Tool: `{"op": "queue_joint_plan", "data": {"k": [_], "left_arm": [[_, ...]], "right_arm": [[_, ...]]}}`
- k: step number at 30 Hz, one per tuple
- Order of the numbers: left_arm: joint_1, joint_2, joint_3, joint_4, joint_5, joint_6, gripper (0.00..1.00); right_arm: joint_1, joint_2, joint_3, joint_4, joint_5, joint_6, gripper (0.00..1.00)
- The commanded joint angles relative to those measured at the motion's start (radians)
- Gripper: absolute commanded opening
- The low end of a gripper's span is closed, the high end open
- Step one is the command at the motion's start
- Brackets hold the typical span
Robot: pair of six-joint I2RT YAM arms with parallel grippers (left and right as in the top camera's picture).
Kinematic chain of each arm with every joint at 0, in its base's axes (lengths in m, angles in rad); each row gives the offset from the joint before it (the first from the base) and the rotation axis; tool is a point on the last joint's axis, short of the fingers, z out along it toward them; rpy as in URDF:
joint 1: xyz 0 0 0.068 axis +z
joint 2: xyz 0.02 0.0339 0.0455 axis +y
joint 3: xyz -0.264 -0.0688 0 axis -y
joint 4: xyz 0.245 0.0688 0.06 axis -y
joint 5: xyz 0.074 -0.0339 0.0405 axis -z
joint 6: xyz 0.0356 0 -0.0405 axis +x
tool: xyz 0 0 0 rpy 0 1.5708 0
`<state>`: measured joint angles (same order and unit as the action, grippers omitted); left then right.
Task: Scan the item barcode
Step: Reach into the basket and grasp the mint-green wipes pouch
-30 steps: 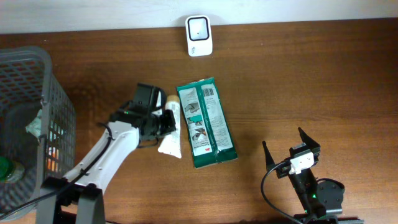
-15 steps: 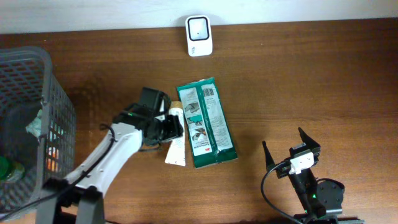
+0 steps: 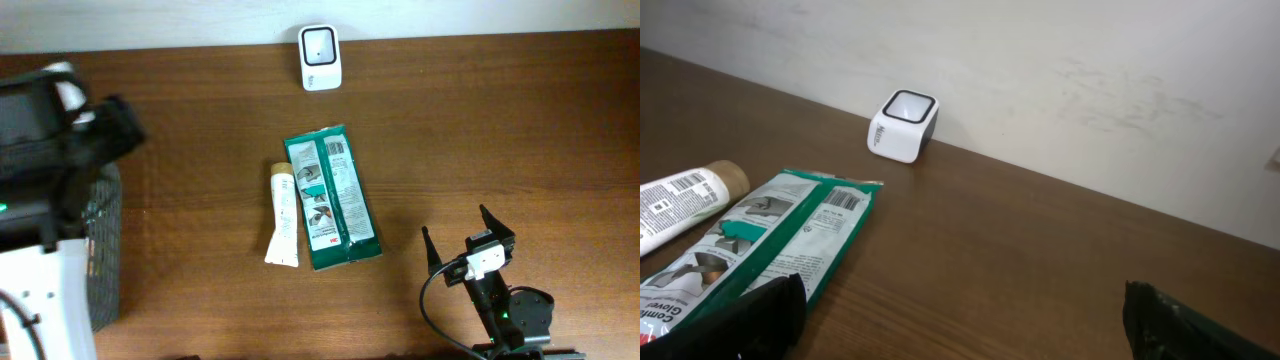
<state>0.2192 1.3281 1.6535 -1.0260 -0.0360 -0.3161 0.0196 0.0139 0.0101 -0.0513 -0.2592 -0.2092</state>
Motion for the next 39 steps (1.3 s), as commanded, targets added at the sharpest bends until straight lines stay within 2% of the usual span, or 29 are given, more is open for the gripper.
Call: {"op": "queue_joint_plan", "data": {"k": [1, 7, 11, 16, 20, 25, 29, 33, 36, 38, 39], "left_arm": [[0.212, 0.029, -0.011, -0.008, -0.084, 0.015, 0.73], [0.424, 0.116, -0.055, -0.001, -0.046, 0.016, 0.73], [0.473, 0.238, -0.07, 0.009, -0.04, 0.04, 0.72], [0.496, 0.416, -0.07, 0.048, 0.061, 0.103, 0.69], [0.496, 0.533, -0.099, 0.092, 0.074, 0.127, 0.67], [0.496, 0.566, -0.25, 0.252, 0.074, 0.132, 0.66], [0.497, 0.569, -0.366, 0.413, 0.074, 0.18, 0.66], [0.497, 0.577, -0.432, 0.513, 0.074, 0.18, 0.67], [0.497, 0.604, -0.44, 0.53, 0.074, 0.18, 0.66], [0.497, 0.625, -0.44, 0.528, 0.075, 0.179, 0.58], [0.497, 0.637, -0.44, 0.524, 0.075, 0.179, 0.5]], "right_arm": [[0.006, -0.008, -0.005, -0.005, 0.005, 0.004, 0.99], [0.006, -0.008, -0.005, -0.005, 0.005, 0.004, 0.98], [0.006, -0.008, -0.005, -0.005, 0.005, 0.004, 0.98], [0.006, -0.008, -0.005, -0.005, 0.005, 0.004, 0.98], [0.006, -0.008, -0.005, -0.005, 0.005, 0.004, 0.98], [0.006, -0.008, -0.005, -0.005, 0.005, 0.004, 0.99], [0.006, -0.008, -0.005, -0.005, 0.005, 0.004, 0.98], [0.006, -0.008, -0.005, -0.005, 0.005, 0.004, 0.99], [0.006, -0.008, -0.005, -0.005, 0.005, 0.004, 0.98], [0.006, -0.008, -0.005, -0.005, 0.005, 0.004, 0.98], [0.006, -0.008, -0.005, -0.005, 0.005, 0.004, 0.98]]}}
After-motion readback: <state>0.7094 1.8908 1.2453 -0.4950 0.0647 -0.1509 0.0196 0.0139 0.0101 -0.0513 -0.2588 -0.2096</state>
